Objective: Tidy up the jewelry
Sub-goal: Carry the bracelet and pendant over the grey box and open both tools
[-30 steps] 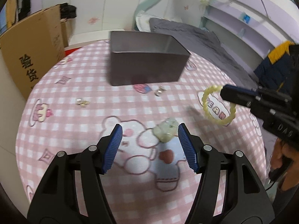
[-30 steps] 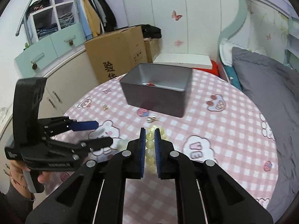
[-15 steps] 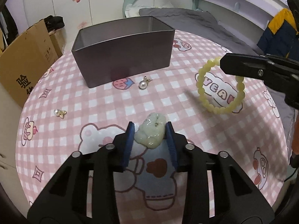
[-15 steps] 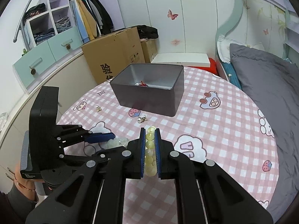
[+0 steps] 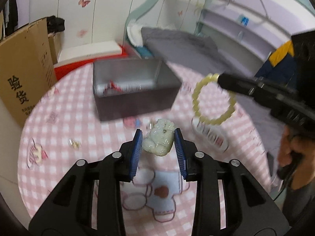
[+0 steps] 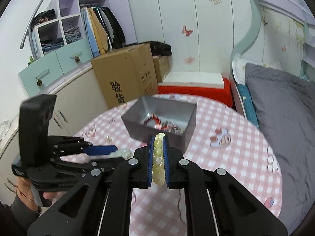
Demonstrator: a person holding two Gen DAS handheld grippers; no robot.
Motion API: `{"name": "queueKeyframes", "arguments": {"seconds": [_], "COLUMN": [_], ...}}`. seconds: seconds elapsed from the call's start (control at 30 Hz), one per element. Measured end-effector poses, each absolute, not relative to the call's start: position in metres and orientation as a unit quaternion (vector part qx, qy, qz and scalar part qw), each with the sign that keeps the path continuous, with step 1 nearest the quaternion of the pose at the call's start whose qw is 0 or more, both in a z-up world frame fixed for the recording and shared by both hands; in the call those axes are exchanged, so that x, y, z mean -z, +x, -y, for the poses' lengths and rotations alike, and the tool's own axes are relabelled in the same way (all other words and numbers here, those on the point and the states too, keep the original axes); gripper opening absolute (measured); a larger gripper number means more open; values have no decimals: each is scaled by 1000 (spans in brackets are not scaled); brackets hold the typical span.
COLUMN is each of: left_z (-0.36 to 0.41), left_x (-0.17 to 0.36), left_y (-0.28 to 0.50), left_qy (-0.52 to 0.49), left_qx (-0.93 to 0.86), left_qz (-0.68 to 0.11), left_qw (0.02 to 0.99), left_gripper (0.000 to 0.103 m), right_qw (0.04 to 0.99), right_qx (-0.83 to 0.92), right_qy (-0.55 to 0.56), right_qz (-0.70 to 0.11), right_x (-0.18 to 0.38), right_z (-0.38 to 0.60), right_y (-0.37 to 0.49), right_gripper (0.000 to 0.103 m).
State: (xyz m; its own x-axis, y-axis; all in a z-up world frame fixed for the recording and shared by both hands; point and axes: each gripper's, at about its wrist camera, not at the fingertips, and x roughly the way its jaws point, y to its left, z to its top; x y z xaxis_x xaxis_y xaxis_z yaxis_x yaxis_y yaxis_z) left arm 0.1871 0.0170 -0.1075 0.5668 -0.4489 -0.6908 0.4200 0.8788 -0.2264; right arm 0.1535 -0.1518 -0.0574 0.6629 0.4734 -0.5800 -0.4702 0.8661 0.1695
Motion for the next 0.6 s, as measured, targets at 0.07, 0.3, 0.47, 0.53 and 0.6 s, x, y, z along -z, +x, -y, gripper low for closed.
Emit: {"name": "queueKeyframes", "arguments": {"seconds": [0.07,0.3,0.47,0.53,0.6], "left_z": [-19,-12,-8,-5,-5], "left_x": [92,74,88,96,102], "left_y": [195,239,266,276,283], "left_qy": [-23,-14,0,4,6], "left_qx": [248,237,229,222,220], "left_qz": [-383,-379,-398,-407,-414], "left_qw": [890,895,888,886,883], "left_gripper": [33,33,33,33,33], "right_qw": [915,921,924,923,921], "right_qx": [-260,-260,-249,-246,-244], "right_qy": [-1,-17,-23,-22,-19], "right_qz": [-310,-291,-290,-296,-302], "right_x": [52,42,50,56,63], "right_z": [148,128,119,118,118], "right_y": [159,190,213,221,228], "right_gripper": [8,8,8,8,8]}}
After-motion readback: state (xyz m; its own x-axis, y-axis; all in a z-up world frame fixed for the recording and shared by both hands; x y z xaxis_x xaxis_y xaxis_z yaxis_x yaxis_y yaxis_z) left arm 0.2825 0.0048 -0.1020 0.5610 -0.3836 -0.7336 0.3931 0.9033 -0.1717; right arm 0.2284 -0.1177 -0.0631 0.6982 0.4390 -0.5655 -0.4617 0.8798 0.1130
